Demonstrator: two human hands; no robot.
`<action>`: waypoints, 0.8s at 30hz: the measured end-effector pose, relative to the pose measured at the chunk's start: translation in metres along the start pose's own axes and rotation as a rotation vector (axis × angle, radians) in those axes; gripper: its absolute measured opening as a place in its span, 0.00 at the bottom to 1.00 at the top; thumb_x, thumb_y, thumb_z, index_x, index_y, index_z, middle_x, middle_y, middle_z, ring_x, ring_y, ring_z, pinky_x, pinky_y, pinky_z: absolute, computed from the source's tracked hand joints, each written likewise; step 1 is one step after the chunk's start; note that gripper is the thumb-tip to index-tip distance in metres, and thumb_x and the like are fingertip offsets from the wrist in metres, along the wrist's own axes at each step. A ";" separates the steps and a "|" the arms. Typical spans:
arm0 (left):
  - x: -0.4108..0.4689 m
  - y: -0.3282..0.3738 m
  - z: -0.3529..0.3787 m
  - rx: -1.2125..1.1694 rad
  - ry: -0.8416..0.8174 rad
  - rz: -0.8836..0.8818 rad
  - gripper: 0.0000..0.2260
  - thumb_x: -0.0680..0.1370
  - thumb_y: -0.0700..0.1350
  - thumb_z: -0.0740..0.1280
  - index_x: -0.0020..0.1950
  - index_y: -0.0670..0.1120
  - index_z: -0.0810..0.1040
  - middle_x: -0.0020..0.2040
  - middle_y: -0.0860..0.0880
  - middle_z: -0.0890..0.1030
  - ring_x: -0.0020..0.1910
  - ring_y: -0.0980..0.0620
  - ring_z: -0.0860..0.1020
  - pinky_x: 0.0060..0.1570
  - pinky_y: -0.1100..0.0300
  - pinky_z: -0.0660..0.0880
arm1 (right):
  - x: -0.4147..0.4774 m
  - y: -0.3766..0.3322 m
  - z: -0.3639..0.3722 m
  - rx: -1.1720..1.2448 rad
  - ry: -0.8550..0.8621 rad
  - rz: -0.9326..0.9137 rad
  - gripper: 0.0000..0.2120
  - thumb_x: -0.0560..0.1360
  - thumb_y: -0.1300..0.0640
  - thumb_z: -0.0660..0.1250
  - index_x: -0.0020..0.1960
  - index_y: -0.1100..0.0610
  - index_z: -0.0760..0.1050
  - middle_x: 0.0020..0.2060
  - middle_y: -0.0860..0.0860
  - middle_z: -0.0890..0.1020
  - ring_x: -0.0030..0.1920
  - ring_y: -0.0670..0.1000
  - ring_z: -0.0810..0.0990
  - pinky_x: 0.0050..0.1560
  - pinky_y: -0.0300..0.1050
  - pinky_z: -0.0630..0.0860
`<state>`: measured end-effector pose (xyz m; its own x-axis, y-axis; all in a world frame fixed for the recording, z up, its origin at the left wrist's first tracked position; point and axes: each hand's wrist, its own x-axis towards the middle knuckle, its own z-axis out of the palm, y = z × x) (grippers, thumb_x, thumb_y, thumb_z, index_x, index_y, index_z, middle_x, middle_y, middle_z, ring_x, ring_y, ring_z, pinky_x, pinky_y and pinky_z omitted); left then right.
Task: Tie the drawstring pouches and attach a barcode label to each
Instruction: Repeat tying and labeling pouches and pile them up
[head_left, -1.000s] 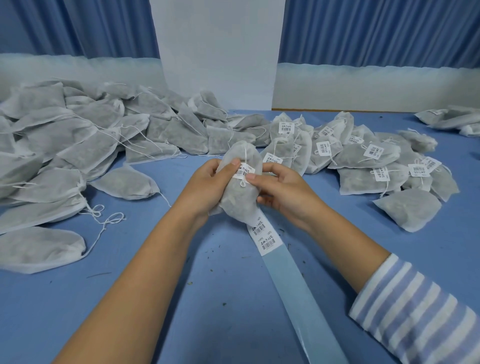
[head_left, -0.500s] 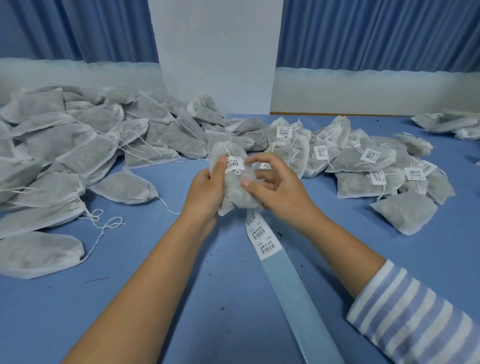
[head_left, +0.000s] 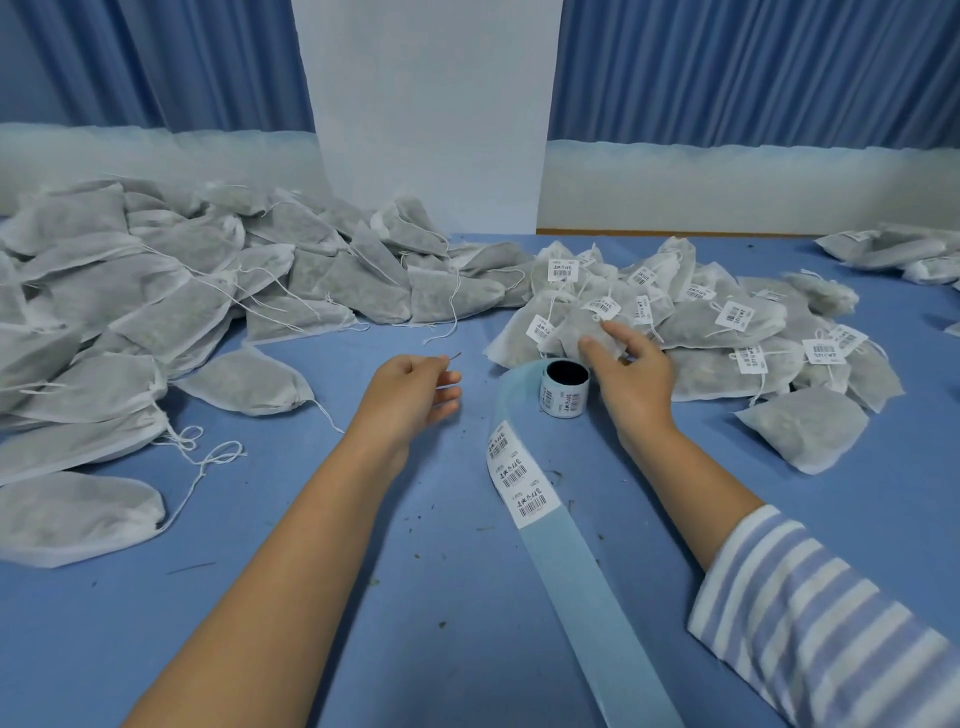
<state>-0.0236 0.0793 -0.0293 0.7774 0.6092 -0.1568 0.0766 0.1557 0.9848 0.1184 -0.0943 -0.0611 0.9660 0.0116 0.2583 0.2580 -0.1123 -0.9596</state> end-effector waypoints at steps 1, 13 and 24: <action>0.000 0.000 0.000 0.002 -0.002 0.001 0.06 0.82 0.43 0.64 0.47 0.44 0.75 0.46 0.47 0.81 0.41 0.53 0.80 0.44 0.63 0.81 | 0.001 0.000 0.000 0.013 0.014 -0.007 0.20 0.72 0.54 0.73 0.64 0.52 0.78 0.51 0.39 0.77 0.44 0.30 0.74 0.44 0.24 0.69; 0.002 -0.003 -0.002 0.105 -0.005 0.014 0.05 0.80 0.38 0.65 0.44 0.43 0.77 0.43 0.47 0.81 0.39 0.52 0.80 0.42 0.63 0.80 | 0.011 0.010 -0.006 -0.394 0.006 -0.055 0.09 0.71 0.56 0.74 0.47 0.58 0.77 0.53 0.58 0.79 0.54 0.54 0.77 0.51 0.41 0.70; 0.007 -0.015 -0.005 0.584 -0.104 0.085 0.07 0.76 0.43 0.70 0.37 0.50 0.80 0.30 0.53 0.79 0.31 0.55 0.76 0.33 0.65 0.72 | -0.015 -0.018 0.001 -0.176 0.035 -0.244 0.15 0.72 0.59 0.64 0.30 0.54 0.64 0.24 0.45 0.65 0.27 0.44 0.62 0.31 0.41 0.62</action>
<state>-0.0225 0.0857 -0.0453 0.8504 0.5171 -0.0968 0.3191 -0.3608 0.8763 0.0993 -0.0913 -0.0475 0.8740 0.0253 0.4853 0.4721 -0.2811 -0.8355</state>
